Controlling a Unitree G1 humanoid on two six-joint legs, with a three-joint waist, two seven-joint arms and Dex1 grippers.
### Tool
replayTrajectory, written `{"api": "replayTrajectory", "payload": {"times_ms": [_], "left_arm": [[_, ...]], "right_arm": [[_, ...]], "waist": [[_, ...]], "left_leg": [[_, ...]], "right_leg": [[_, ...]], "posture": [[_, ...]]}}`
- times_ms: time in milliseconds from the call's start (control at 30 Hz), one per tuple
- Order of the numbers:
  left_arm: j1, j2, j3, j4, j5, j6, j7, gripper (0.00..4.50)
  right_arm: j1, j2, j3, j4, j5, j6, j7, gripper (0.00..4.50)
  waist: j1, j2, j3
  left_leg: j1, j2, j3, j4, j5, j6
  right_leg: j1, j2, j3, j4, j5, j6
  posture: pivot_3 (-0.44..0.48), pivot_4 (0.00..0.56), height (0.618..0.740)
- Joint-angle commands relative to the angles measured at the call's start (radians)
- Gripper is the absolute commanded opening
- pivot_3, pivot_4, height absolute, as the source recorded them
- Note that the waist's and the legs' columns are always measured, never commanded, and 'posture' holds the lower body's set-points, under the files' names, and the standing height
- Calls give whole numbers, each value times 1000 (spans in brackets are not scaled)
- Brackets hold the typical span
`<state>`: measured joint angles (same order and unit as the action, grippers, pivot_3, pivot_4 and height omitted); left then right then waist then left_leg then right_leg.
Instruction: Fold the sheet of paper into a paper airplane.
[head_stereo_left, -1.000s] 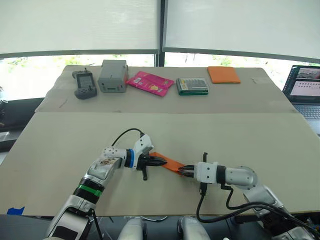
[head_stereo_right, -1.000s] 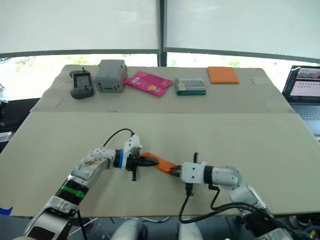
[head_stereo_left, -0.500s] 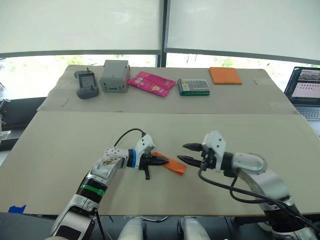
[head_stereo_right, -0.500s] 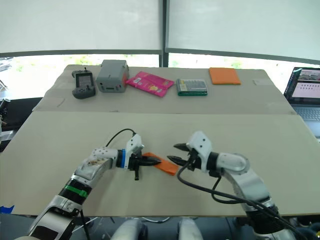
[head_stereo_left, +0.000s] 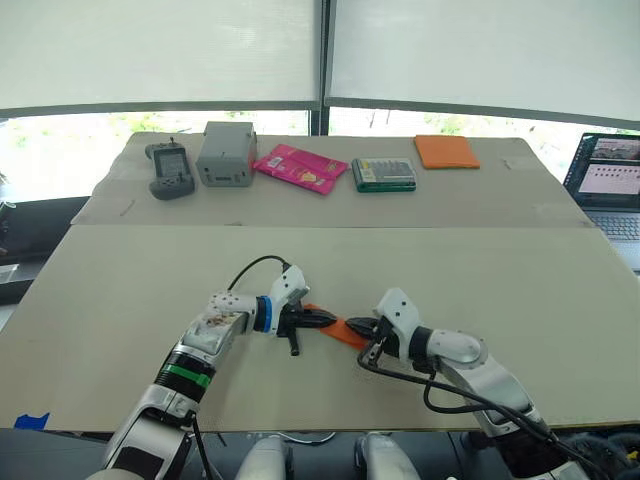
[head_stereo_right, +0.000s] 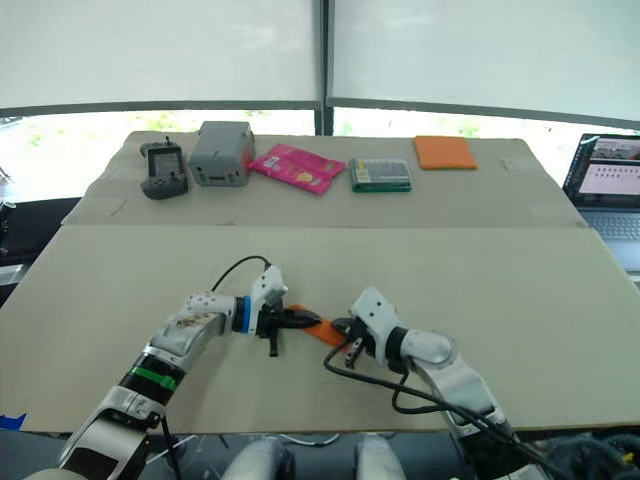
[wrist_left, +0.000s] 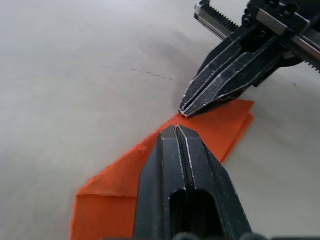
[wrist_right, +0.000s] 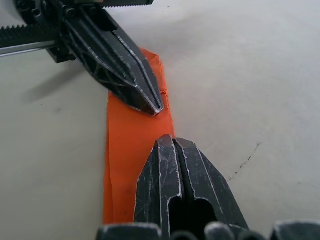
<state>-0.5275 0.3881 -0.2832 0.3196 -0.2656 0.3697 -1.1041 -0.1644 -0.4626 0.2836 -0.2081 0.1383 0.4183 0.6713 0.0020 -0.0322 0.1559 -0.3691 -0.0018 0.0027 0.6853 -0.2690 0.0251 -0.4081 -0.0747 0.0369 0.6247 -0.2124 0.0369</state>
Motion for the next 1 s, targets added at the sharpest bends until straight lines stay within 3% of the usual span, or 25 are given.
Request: {"api": "replayTrajectory", "payload": {"times_ms": [33, 400, 567, 767, 1000], "left_arm": [[-1, 16, 15, 36, 38, -4, 27, 0], [-1, 27, 37, 75, 56, -21, 31, 0], [-4, 17, 40, 78, 59, -18, 33, 0], [-16, 0, 45, 88, 63, -20, 37, 0], [-7, -10, 44, 60, 61, -10, 42, 0]], "right_arm": [[66, -47, -5, 46, -35, 19, 1, 9], [220, -151, -140, 4, 9, -67, 44, 9], [140, -121, -222, -124, 136, -52, 57, 9], [10, -31, -102, -91, 81, -31, 26, 9], [-11, 5, 26, 11, -8, -17, 29, 9]], "waist": [[1, 0, 0], [11, -2, -9], [9, -2, -9], [8, -2, -8], [9, -2, -8]], "left_leg": [[0, 0, 0, 0, 0, 0], [1, 0, -2, 0, -1, 1], [0, 0, -2, 0, -1, 1], [-1, 0, -2, -1, -1, 1], [-3, -1, -2, -1, -1, 2]], "right_leg": [[0, 0, 0, 0, 0, 0], [5, -2, -2, -5, -6, 10], [5, -2, -1, -7, -6, 10], [3, -1, -1, -7, -6, 9], [3, -3, -1, -11, -1, 2]], "posture": [[0, 150, 740], [0, 150, 740], [0, 150, 740], [0, 150, 740], [0, 150, 740]]}}
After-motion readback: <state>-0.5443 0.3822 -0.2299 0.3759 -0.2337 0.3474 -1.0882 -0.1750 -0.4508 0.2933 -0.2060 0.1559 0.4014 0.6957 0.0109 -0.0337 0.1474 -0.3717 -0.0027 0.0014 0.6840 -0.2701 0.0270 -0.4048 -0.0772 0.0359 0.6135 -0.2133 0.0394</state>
